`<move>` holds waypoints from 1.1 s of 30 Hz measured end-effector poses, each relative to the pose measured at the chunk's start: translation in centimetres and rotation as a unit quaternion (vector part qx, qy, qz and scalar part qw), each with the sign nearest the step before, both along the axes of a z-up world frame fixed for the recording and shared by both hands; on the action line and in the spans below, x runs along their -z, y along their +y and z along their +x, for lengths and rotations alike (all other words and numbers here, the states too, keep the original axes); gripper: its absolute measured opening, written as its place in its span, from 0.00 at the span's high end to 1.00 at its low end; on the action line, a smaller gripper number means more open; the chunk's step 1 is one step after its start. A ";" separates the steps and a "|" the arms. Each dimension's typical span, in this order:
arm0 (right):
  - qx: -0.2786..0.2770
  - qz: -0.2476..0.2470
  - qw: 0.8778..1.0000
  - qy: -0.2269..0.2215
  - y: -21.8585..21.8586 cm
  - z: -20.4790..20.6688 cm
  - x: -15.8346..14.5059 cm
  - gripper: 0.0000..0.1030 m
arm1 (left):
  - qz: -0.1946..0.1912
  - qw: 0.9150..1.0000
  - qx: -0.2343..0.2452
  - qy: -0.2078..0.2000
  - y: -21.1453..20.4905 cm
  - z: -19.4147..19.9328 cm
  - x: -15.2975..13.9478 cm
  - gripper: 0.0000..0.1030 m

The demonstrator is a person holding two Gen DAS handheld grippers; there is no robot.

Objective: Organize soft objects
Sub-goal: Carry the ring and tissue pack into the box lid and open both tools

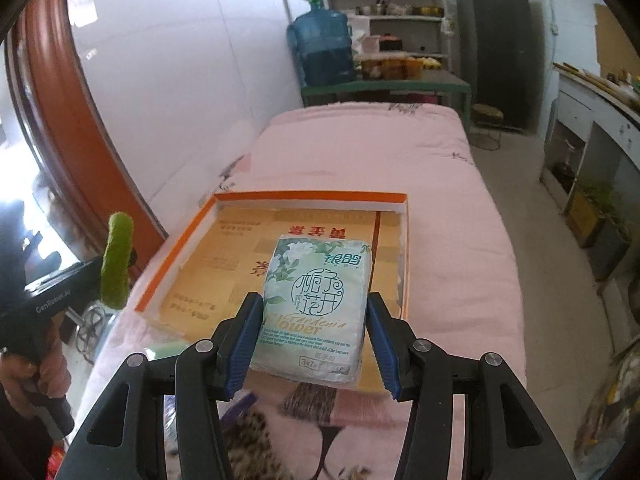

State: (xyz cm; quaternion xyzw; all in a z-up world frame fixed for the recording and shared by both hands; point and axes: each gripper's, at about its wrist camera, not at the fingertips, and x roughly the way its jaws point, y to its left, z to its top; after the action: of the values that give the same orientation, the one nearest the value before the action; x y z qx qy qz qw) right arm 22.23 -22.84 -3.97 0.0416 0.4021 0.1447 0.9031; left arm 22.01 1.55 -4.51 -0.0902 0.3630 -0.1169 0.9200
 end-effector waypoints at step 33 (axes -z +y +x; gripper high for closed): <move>-0.015 -0.018 0.997 0.076 3.2 5.9 8.2 0.47 | 0.040 0.991 0.004 0.126 -1.6 7.4 8.6 0.83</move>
State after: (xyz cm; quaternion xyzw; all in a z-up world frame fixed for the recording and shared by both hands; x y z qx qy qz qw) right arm 28.09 -19.61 -12.18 0.0307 0.4728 0.1475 0.8682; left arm 29.39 -0.02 -13.09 -0.0660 0.4812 -0.0941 0.8691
